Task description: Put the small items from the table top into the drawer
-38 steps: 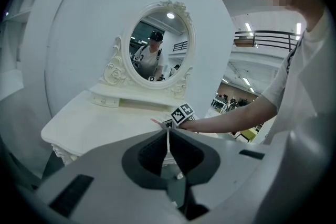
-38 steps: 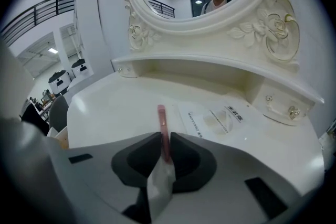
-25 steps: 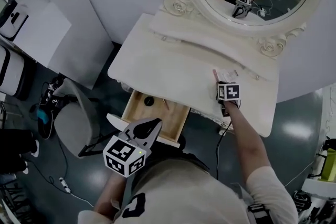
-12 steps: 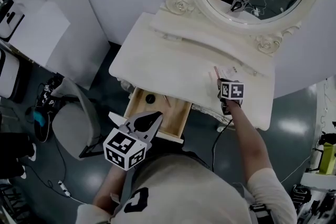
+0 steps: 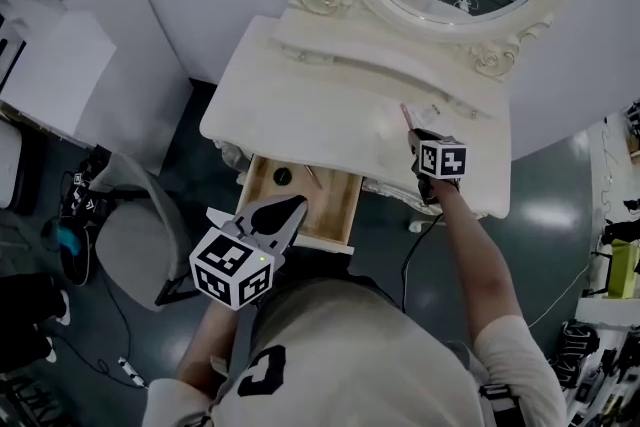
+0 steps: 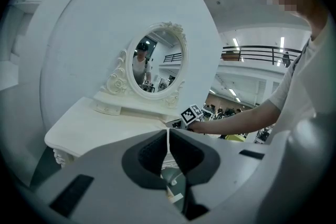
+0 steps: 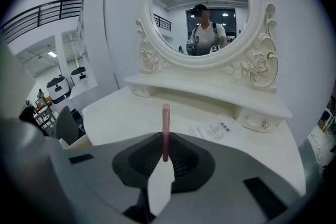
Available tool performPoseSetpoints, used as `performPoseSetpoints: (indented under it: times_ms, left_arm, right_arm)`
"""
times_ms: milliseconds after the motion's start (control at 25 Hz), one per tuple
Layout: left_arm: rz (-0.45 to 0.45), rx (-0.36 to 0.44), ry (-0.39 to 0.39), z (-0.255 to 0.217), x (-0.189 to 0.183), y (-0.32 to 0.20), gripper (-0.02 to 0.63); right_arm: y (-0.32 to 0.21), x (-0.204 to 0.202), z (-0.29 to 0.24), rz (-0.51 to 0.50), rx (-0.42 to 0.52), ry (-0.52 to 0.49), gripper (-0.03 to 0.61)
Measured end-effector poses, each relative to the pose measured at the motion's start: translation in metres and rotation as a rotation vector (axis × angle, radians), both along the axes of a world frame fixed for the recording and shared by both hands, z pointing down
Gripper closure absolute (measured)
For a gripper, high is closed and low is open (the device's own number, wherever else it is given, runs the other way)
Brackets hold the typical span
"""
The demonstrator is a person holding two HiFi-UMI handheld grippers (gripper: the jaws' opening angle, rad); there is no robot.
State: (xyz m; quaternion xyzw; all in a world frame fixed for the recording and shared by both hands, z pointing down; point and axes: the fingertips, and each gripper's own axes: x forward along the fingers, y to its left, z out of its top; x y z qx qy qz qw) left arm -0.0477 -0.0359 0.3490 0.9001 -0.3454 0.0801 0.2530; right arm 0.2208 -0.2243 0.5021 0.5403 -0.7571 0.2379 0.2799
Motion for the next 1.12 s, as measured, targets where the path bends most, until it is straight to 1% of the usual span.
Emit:
performPoseSetpoints:
  times_ms: [200, 320, 440, 600, 800, 920, 1120]
  left_arm:
    - [-0.014, 0.019, 0.025, -0.006, -0.023, 0.003, 0.546]
    - [-0.027, 0.013, 0.030, -0.002, -0.038, 0.009, 0.548]
    - [-0.036, 0.015, 0.033, 0.000, -0.051, 0.013, 0.546]
    - [-0.041, 0.017, 0.039, 0.000, -0.065, 0.021, 0.548]
    - [-0.056, 0.019, 0.044, -0.001, -0.077, 0.025, 0.548]
    - [-0.066, 0.018, 0.044, 0.001, -0.082, 0.026, 0.554]
    - [-0.048, 0.019, 0.056, 0.001, -0.085, 0.031, 0.557]
  right_arm:
    - [0.017, -0.029, -0.009, -0.081, 0.022, 0.046, 0.523]
    - [0.027, -0.046, -0.011, -0.100, 0.022, 0.044, 0.523]
    - [0.033, -0.065, -0.018, -0.123, 0.044, 0.047, 0.522]
    - [0.046, -0.097, -0.027, -0.179, 0.068, 0.055, 0.522]
    - [0.057, -0.133, -0.038, -0.244, 0.097, 0.031, 0.522]
    - [0.061, -0.151, -0.043, -0.267, 0.111, -0.001, 0.523]
    - [0.072, -0.175, -0.048, -0.306, 0.120, -0.038, 0.522]
